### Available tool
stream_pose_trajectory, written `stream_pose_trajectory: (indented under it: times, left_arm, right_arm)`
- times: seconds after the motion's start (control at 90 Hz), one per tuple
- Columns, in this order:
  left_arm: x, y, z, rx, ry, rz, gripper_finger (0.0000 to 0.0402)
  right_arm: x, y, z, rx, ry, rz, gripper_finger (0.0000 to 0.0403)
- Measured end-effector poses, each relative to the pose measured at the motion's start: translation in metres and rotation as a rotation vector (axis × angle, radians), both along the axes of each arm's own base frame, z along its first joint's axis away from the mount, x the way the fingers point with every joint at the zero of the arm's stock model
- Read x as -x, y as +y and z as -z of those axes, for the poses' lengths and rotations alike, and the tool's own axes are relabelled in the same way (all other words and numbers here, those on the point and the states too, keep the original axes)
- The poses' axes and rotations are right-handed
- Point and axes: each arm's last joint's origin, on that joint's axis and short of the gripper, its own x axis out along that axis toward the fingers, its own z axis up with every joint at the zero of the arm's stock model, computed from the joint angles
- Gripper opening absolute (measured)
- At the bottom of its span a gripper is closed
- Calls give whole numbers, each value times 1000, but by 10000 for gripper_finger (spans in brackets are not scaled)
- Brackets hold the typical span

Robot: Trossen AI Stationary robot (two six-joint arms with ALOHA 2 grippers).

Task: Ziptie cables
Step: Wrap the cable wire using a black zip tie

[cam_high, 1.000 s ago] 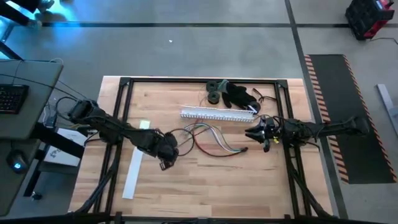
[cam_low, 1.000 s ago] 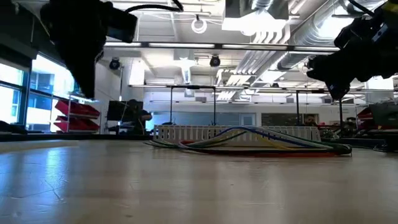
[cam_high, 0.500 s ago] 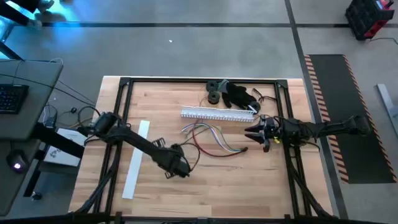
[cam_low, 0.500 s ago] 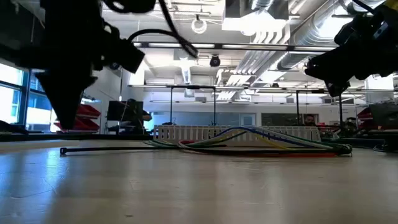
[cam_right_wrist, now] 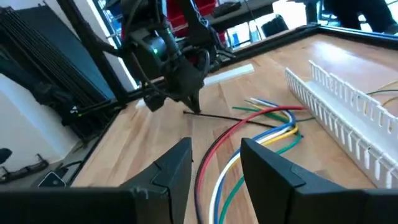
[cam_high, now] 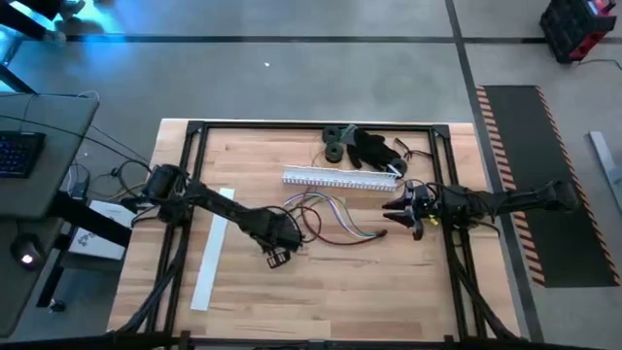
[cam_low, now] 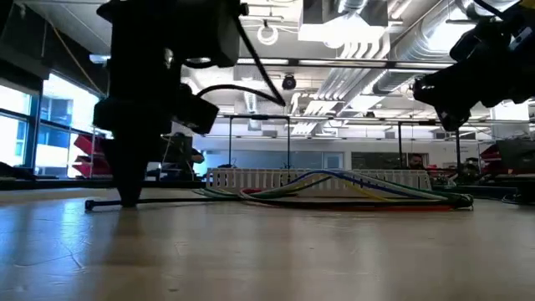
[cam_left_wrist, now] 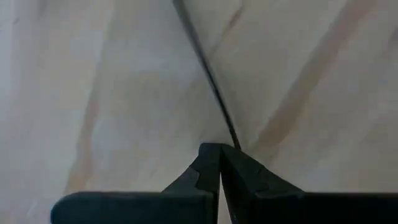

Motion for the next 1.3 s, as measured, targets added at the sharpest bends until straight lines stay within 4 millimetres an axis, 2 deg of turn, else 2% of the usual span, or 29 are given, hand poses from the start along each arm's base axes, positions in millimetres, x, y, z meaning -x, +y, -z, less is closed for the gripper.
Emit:
stream_pose_trajectory:
  times: [0.1, 0.233, 0.4, 0.589, 0.856, 1.0, 1.189, 1.3]
  left_arm:
    - [-13, -5, -3, 71, -116, 37, 0]
    - [-38, -15, -9, 170, -360, 116, 0]
    - [-48, -17, -23, 185, -514, 163, 0]
    - [-44, -17, -48, 132, -610, 168, 0]
    - [-27, -10, -86, -88, -680, 130, 0]
    - [-17, -8, -86, -160, -603, 128, 0]
    - [-10, -10, -74, -169, -548, 147, 0]
    - [-6, -11, -65, -170, -540, 155, 0]
  right_arm:
    - [0, 0, 0, 0, 0, 0, 124]
    - [0, 0, 0, 0, 0, 1, 124]
    - [0, 1, 2, -34, 18, -27, 124]
    - [-5, 10, -2, -68, 132, -179, 124]
    - [-25, 26, -8, 61, 551, -155, 124]
    - [-39, 30, 2, 170, 756, -149, 142]
    - [-62, 35, 11, 294, 869, -188, 197]
    - [-70, 37, 21, 336, 954, -235, 209]
